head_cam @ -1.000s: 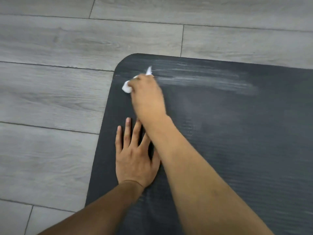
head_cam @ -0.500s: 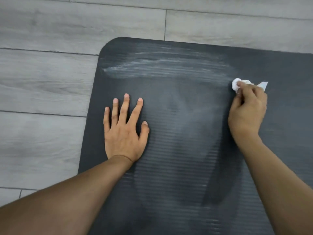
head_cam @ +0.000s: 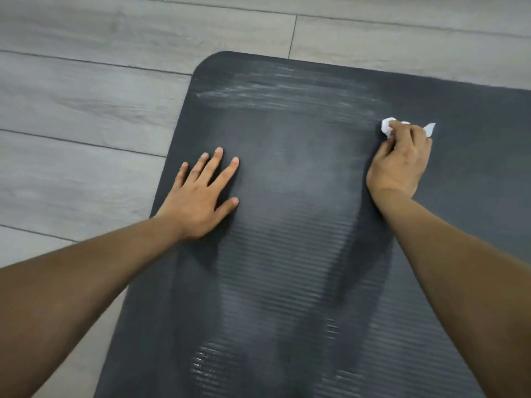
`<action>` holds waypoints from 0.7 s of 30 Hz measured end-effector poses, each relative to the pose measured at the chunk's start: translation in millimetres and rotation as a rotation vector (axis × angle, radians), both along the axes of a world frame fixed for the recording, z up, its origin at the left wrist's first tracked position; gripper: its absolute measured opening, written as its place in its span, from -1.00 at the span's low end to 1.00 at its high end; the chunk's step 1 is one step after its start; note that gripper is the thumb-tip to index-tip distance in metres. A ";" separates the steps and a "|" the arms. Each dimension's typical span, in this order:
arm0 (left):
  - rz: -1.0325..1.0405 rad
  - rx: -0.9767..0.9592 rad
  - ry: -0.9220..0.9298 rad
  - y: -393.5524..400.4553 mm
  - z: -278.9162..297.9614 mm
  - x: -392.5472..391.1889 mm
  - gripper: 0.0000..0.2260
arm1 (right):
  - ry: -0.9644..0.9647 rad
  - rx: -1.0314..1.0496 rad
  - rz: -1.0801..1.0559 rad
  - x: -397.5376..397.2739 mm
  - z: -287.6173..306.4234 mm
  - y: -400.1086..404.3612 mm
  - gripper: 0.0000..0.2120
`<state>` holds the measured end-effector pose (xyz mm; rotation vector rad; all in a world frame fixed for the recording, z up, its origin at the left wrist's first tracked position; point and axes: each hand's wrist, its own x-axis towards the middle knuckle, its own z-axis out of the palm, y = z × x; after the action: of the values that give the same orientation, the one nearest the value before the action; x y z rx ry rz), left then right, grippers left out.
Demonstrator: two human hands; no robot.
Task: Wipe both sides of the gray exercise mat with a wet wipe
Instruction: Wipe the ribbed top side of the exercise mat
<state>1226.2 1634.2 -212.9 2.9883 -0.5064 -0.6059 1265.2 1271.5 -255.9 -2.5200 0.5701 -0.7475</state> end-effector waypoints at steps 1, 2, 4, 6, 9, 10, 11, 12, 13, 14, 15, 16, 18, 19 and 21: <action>-0.023 0.020 0.032 10.1 6.8 -23.3 -0.32 | -0.001 0.006 0.005 -1.1 1.4 0.6 -0.70; -0.036 0.045 0.069 16.6 12.6 -47.2 -0.29 | -0.003 0.011 0.009 -2.9 3.4 0.4 -0.69; -0.037 0.091 0.156 23.4 17.0 -80.2 -0.29 | 0.010 0.016 0.013 -3.8 5.0 -0.1 -0.69; -0.023 0.118 0.208 22.5 18.3 -85.1 -0.28 | 0.036 0.025 0.003 -2.5 3.9 -0.3 -0.69; -0.041 0.139 0.192 17.2 19.2 -77.2 -0.24 | 0.033 0.022 0.002 0.0 1.7 -3.0 -0.71; -0.055 0.160 0.185 16.6 17.4 -76.7 -0.24 | 0.025 0.015 0.006 -0.5 0.5 -4.4 -0.72; -0.073 0.189 0.172 17.7 15.8 -76.0 -0.25 | 0.013 0.006 0.016 -1.3 -0.4 -5.3 -0.72; -0.105 0.213 0.147 21.8 15.5 -73.8 -0.26 | 0.001 0.006 0.028 -0.8 -1.0 -4.5 -0.72; -0.156 0.216 0.109 28.3 16.3 -69.5 -0.26 | -0.009 0.015 0.036 -1.3 -1.7 -3.3 -0.72; -0.216 0.188 0.058 35.8 17.7 -61.1 -0.24 | -0.021 0.025 0.037 -0.7 -1.6 -2.2 -0.72; -0.270 0.159 0.023 43.5 18.3 -50.4 -0.22 | -0.028 0.031 0.037 -0.6 -1.2 -1.5 -0.72; -0.307 0.146 0.017 50.9 17.9 -40.2 -0.20 | -0.025 0.034 0.036 -2.3 -1.7 -2.3 -0.72; -0.314 0.112 0.019 63.0 9.7 -26.2 -0.15 | -0.020 0.021 0.021 -4.7 -3.9 -4.9 -0.72; -0.300 0.079 0.002 66.1 4.6 -24.5 -0.13 | -0.014 0.004 0.026 -2.3 -4.6 -4.3 -0.72; -0.316 0.012 -0.024 69.5 -6.2 -27.6 -0.12 | 0.017 -0.016 0.022 -0.4 -4.3 -3.0 -0.72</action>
<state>1198.6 1703.7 -219.1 2.9505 -0.9922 -0.5929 1264.8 1268.5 -260.2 -2.5452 0.5437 -0.7264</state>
